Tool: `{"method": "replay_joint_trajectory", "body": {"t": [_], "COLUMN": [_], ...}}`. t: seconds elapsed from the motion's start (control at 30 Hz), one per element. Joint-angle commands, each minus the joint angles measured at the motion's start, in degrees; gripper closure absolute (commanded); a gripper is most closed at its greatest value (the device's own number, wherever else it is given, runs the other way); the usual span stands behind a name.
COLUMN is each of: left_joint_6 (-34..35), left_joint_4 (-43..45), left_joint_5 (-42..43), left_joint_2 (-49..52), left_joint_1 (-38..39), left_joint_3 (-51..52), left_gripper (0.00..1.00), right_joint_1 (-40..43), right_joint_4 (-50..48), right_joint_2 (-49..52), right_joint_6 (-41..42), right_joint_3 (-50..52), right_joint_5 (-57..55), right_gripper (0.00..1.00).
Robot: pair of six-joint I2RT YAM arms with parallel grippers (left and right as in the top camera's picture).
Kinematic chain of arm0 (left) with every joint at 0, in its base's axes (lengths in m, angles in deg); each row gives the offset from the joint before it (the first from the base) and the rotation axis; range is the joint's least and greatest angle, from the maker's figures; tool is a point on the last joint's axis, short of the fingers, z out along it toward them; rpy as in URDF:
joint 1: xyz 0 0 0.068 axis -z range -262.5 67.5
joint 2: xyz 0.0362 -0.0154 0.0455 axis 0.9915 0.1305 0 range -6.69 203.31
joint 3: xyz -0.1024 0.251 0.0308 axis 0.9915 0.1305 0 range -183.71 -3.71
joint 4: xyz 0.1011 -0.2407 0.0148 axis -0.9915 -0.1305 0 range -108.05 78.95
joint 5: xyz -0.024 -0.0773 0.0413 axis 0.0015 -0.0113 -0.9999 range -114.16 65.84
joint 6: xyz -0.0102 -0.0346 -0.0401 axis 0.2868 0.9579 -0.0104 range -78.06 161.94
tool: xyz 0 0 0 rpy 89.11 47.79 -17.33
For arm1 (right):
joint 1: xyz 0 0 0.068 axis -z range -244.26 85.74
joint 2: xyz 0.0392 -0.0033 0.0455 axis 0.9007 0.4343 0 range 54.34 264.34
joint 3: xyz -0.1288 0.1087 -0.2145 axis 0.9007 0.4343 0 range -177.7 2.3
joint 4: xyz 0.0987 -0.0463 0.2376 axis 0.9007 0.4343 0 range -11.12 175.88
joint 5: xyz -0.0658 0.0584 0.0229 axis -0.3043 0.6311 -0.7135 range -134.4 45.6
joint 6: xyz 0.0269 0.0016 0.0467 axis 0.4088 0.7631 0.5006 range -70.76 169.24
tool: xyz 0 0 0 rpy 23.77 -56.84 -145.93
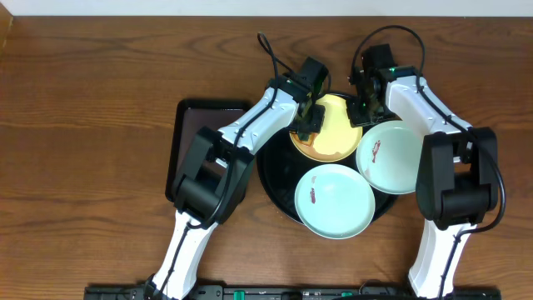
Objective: Clean dirty plates on tray and stack at the side
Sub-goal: 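Move sponge onto the yellow plate and scrub its stain with left gripper, then withdraw the left gripper with sponge toward the black tray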
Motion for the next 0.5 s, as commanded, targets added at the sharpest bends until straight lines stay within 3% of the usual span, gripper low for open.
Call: {"method": "replay_joint_trajectory", "body": {"t": [0.0, 0.47], "left_joint_6": [-1.0, 0.7], "left_joint_4": [-0.9, 5.3], "left_joint_5": [3.0, 25.1], "left_joint_2": [3.3, 1.3], "left_joint_1": [1.4, -2.0], "left_joint_3": [0.7, -2.1], "left_gripper": [0.92, 0.92], "right_joint_1": [-0.8, -0.8], "right_joint_4": [-0.2, -0.3], "right_joint_2": [0.5, 0.5], "right_joint_6": [0.0, 0.0], "right_joint_3": [0.8, 0.8], "right_joint_5": [-0.3, -0.3], "right_gripper": [0.99, 0.99]}}
